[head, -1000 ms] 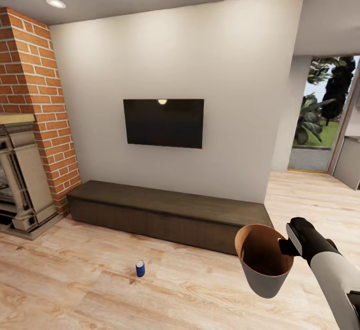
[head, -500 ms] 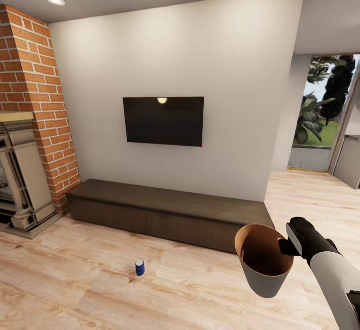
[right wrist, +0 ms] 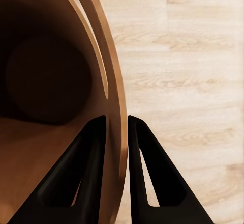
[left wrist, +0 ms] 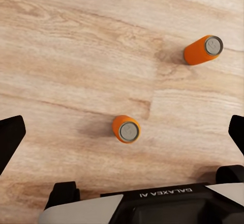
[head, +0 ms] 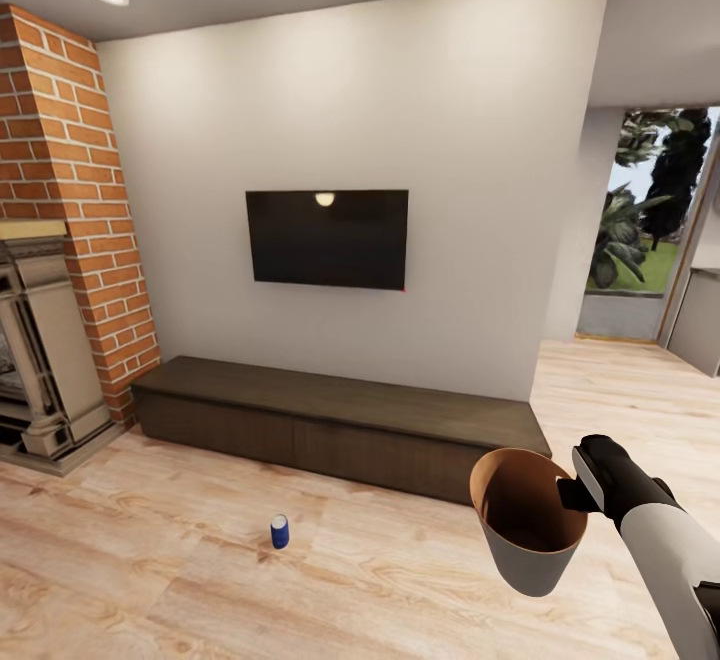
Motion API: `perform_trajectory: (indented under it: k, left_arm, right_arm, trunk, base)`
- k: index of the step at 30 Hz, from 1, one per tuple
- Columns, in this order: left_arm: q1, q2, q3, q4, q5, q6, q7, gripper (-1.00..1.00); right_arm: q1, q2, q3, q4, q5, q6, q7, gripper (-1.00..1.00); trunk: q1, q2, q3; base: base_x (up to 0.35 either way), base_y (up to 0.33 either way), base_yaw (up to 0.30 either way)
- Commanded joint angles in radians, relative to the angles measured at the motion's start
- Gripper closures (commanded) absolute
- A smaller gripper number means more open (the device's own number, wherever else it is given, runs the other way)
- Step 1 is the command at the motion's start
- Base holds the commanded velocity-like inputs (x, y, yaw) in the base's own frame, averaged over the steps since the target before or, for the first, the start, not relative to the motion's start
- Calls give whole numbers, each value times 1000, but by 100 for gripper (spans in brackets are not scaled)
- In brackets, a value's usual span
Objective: Put the three can of soda from the living room inside the tash can in the kitchen.
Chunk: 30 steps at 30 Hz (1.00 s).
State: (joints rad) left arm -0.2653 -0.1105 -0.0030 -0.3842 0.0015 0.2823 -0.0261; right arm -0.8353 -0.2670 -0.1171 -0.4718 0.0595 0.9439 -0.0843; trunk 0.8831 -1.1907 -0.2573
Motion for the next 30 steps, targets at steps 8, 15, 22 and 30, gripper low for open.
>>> perform_trajectory:
  k: [8, 15, 22, 30]
  left_arm:
    - [-1, -3, 0, 2, 0, 0, 0, -100]
    - [-1, -3, 0, 2, 0, 0, -1, -100]
    - [-1, -3, 0, 2, 0, 0, -3, -100]
    - [-1, -3, 0, 2, 0, 0, -4, -100]
  right_arm:
    - [-1, 1, -1, -1, -6, -1, 3, 100]
    - [-1, 2, -1, -2, -7, -1, 4, 100]
    - [-1, 2, -2, -8, -10, -3, 10, 100]
    - [-1, 3, -3, -13, -14, -4, 13, 100]
  trunk:
    - [31, -56, -25]
    - [58, -105, -47]
    - [84, -154, -69]
    - [115, -210, -100]
  base:
    - [0, 0, 0]
    - [0, 0, 0]
    - [0, 0, 0]
    - [0, 0, 0]
